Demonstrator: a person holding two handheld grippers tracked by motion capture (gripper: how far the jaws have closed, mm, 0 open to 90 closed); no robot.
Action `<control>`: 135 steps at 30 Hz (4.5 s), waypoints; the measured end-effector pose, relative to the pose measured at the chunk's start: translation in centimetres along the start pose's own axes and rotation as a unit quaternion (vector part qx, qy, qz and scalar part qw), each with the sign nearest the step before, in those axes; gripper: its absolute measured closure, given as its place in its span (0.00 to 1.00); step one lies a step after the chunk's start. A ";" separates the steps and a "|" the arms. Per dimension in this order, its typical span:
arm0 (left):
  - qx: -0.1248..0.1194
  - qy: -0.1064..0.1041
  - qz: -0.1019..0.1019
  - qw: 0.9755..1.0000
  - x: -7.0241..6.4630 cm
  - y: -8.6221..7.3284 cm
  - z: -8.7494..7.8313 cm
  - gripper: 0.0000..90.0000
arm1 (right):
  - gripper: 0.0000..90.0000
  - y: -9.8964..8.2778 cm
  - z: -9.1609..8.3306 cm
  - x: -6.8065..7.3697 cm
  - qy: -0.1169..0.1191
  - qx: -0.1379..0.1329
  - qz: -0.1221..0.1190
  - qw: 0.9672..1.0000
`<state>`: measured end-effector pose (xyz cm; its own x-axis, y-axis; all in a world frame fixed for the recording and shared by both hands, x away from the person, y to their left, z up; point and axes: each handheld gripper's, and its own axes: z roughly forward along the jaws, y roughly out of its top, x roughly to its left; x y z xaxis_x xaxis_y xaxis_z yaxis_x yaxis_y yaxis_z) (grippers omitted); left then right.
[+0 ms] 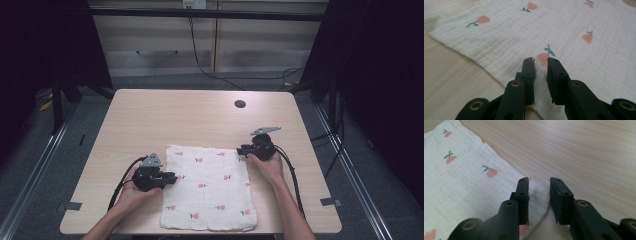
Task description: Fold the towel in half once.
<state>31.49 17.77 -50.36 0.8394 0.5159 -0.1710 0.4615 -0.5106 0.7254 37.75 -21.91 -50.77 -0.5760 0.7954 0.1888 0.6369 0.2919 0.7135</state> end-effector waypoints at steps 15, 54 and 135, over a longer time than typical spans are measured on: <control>0.010 -0.014 -0.021 1.000 0.2 0.2 -0.2 0.79 | 0.97 -0.1 -0.8 -0.1 -0.001 -0.021 0.019 1.000; -0.007 0.090 -0.080 0.993 9.2 4.5 2.6 0.72 | 0.97 -0.5 -1.0 0.9 0.017 -0.024 0.005 1.000; -0.127 0.032 0.014 0.991 0.7 3.1 -7.4 0.98 | 0.97 -2.1 -11.4 6.7 0.038 -0.116 -0.052 0.991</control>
<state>31.38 21.67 -43.32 0.8271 0.5507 -0.1126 0.3455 -0.3401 0.8746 26.72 -23.22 -43.32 -0.6754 0.7220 0.1504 0.4425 0.2337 0.8658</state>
